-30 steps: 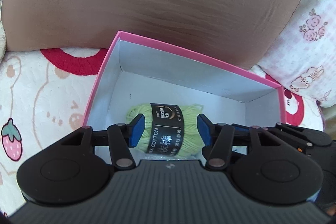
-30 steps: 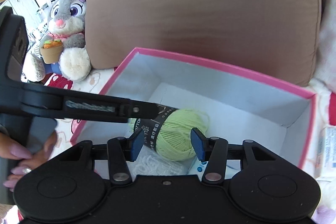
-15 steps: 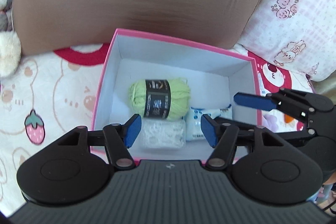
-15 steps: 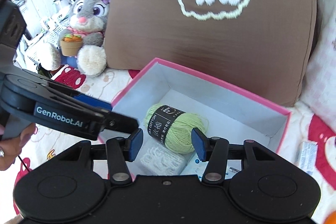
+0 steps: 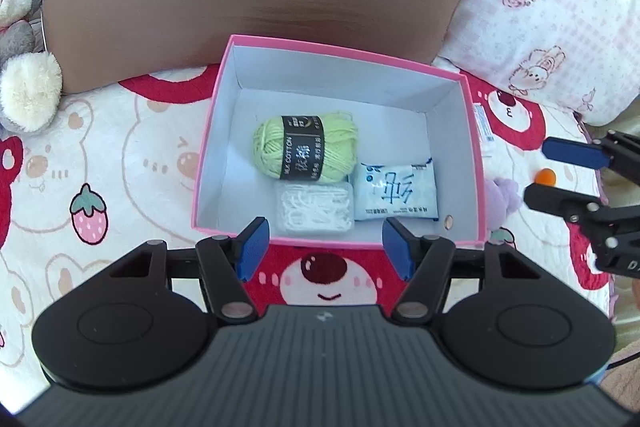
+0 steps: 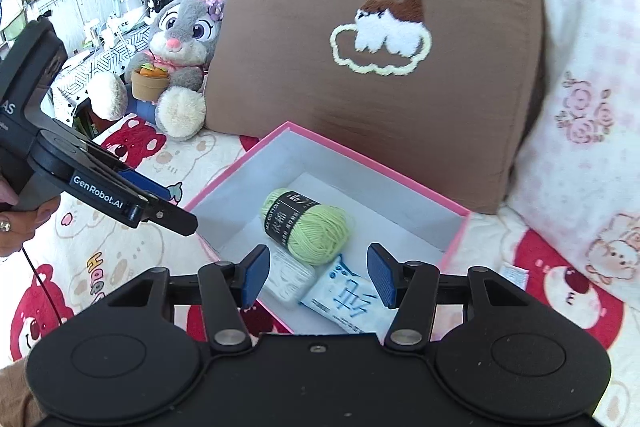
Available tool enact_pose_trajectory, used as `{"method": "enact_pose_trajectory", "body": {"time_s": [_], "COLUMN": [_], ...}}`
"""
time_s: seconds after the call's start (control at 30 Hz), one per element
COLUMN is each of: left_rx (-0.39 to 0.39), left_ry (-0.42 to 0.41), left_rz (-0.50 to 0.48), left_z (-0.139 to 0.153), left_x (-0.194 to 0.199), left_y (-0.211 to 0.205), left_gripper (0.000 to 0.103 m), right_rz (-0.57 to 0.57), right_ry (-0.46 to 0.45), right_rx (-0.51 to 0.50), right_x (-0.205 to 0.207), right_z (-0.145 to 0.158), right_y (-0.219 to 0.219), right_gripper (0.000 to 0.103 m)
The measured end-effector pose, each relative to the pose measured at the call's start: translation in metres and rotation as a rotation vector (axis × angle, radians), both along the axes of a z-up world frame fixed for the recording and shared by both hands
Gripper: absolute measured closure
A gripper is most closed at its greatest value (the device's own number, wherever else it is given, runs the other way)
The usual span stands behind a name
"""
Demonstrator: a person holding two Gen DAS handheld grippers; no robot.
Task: Organize objects
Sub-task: 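Raise the left tool out of the pink box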
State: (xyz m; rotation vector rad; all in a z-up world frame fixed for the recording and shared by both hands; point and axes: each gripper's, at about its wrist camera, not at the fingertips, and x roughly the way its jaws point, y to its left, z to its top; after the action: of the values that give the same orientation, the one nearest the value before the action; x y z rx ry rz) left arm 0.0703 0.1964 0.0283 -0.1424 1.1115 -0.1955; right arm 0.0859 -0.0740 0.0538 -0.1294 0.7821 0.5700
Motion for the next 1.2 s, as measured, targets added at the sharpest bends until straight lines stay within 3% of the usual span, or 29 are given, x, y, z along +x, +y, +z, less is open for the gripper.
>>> {"method": "enact_pose_trajectory", "body": {"time_s": [0.27, 0.6, 0.7, 0.8, 1.1, 1.2], "left_rx": [0.031, 0.01, -0.028, -0.056, -0.036, -0.047], "left_ry": [-0.014, -0.018, -0.013, -0.001, -0.053, -0.052], "left_rz": [-0.106, -0.19, -0.195, -0.197, -0.251, -0.282], "left_z": [0.012, 0.009, 0.0, -0.009, -0.018, -0.024], "left_x": [-0.028, -0.05, -0.055, -0.058, -0.058, -0.053], "left_y": [-0.034, -0.078, -0.089, -0.101, -0.145, -0.162], "left_gripper": [0.039, 0.039, 0.039, 0.039, 0.039, 0.039], "right_rz": [-0.031, -0.001, 0.021, 0.044, 0.091, 0.08], "right_ry": [-0.001, -0.022, -0.027, -0.031, -0.034, -0.031], "right_rx": [-0.02, -0.096, -0.106, -0.122, -0.151, -0.16], "right_x": [-0.036, -0.07, -0.077, -0.08, -0.084, -0.081], "right_z": [0.002, -0.015, -0.021, -0.026, -0.048, -0.058], "right_y": [-0.039, -0.062, -0.067, -0.071, -0.083, -0.087], "right_gripper": [0.04, 0.039, 0.032, 0.031, 0.025, 0.018]}}
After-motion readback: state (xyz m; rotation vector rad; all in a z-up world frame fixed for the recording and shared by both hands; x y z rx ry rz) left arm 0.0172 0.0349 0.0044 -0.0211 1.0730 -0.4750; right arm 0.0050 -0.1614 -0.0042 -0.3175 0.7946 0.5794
